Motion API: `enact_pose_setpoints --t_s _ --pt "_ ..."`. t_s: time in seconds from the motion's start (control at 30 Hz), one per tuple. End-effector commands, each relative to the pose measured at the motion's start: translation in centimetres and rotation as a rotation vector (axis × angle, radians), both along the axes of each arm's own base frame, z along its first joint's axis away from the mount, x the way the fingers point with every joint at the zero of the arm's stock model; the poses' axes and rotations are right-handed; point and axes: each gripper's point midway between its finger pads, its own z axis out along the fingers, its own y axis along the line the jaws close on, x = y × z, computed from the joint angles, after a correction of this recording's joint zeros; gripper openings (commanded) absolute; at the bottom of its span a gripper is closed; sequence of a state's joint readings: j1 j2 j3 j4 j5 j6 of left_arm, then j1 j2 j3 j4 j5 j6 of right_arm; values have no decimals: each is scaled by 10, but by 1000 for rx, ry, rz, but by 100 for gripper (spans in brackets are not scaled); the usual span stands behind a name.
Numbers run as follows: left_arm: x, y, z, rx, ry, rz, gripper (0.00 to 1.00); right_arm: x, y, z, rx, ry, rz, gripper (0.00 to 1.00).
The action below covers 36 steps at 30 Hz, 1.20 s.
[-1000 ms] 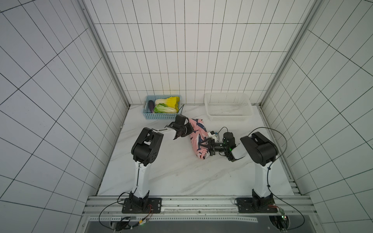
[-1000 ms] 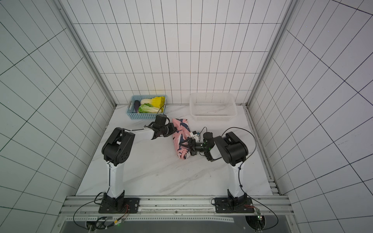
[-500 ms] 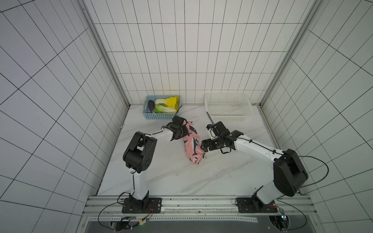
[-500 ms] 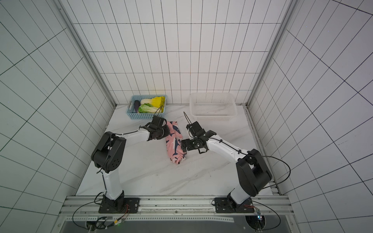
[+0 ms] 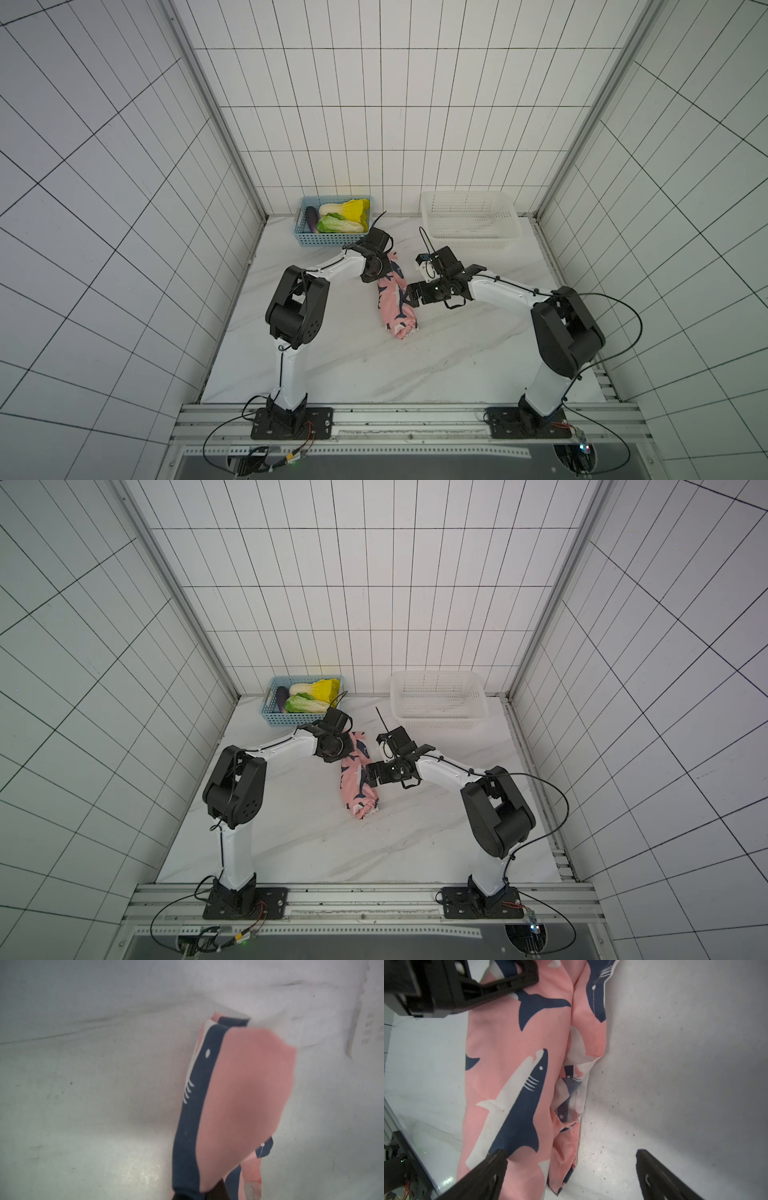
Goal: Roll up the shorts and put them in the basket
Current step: Roll the shorts at the center of the board, then pick up the shorts at the center of the board.
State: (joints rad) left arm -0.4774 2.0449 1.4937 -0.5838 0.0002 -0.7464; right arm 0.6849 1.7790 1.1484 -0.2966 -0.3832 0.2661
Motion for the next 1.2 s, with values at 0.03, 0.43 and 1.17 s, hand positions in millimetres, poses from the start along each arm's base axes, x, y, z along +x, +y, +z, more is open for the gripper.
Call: enact_pose_setpoints --t_s 0.03,0.43,1.17 --pt "-10 1 -15 53 61 -28 0 6 34 13 140 16 66 99" --pt "-8 -6 -13 54 49 -64 0 33 38 -30 100 42 20 99" --pt "11 21 54 -10 -97 9 49 25 41 -53 200 155 1 0"
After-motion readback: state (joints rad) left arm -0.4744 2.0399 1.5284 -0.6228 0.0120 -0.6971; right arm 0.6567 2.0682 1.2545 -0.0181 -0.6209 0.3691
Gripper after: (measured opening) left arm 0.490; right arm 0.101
